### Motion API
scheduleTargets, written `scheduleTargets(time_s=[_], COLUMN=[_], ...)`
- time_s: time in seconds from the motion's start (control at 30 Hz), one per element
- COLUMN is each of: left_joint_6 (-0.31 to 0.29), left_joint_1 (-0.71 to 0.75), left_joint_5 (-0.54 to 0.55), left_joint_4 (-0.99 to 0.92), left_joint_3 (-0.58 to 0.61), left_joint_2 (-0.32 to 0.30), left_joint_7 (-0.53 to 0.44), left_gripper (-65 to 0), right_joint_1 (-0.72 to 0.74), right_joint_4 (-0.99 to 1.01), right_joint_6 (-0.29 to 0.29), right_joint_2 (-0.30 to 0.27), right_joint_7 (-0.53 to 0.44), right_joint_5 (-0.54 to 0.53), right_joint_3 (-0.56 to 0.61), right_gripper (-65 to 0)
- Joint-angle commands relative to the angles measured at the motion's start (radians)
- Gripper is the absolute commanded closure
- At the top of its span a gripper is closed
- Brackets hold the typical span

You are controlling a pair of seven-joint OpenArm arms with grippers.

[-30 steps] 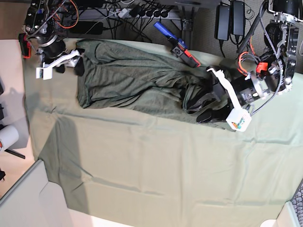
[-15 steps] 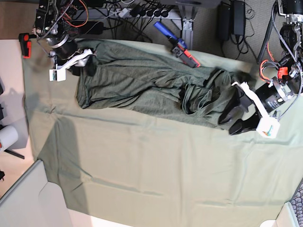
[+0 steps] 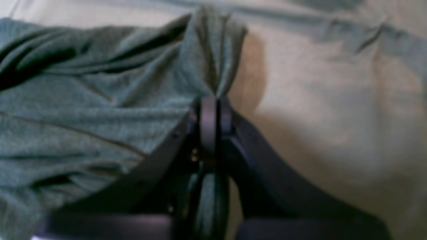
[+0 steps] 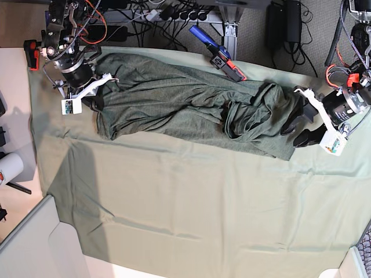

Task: Fold the T-shirt properly
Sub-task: 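Grasp the shirt's collar end with the right gripper and fold it over the bundle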

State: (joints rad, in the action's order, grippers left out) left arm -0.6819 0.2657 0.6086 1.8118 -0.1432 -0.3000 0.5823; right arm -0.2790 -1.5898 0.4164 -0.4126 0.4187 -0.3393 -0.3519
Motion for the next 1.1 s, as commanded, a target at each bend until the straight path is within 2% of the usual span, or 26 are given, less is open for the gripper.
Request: scheduleTargets(time_s=[0.0,0.2,0.33,0.5,0.67,0.77,0.83,0.93,1.07], left_joint_6=[-0.016,-0.016,-0.016,-0.016,-0.016,-0.016,-0.016,-0.016,-0.016], left_joint_1=[-0.008,-0.004,0.003,0.003,0.003,0.003,0.004,0.004,0.004], left_joint_5=[0.016,0.0,0.0,0.0,-0.001,-0.008,-0.008,-0.007,-0.006], left_joint_4=[0.015,0.015,0.015,0.015,0.015,0.015,0.015,0.015,0.015], left_joint_3=[-0.003,-0.003,-0.003,-0.003,-0.003,-0.003,-0.003,-0.016,-0.052], left_joint_2=[-0.013,-0.019,-0.019,-0.019,-0.019,-0.028,-0.048,-0.082,-0.128], left_joint_7=[-0.025,-0.024,-0.024,-0.024,-0.024,-0.024,-0.024,-0.024,-0.024], left_gripper=[-32.6,-32.7,-32.7,-32.7,-32.7,-32.6,-32.7,-32.6,-32.6], right_joint_1=[0.007,0.007,0.007,0.007,0.007,0.007,0.006,0.005,-0.005], right_joint_4=[0.003,0.146,0.19,0.189,0.163,0.082,-0.011,-0.18,-0.375], right_joint_6=[0.001,0.0,0.0,0.0,0.001,0.005,0.007,0.007,0.007], right_joint_2=[-0.031,-0.097,-0.121,-0.154,-0.173,-0.151,-0.116,-0.032,0.11], right_joint_7=[-0.023,-0.085,-0.086,-0.084,-0.02,0.037,0.079,0.138,0.162], right_joint_5=[0.0,-0.006,-0.057,-0.066,-0.248,-0.336,-0.365,-0.402,-0.412], right_joint_3=[-0.017,-0.051,-0.113,-0.18,-0.223,-0.24,-0.241,-0.24,-0.211], right_gripper=[0.0,0.0,0.0,0.0,0.0,0.0,0.0,0.0,0.0])
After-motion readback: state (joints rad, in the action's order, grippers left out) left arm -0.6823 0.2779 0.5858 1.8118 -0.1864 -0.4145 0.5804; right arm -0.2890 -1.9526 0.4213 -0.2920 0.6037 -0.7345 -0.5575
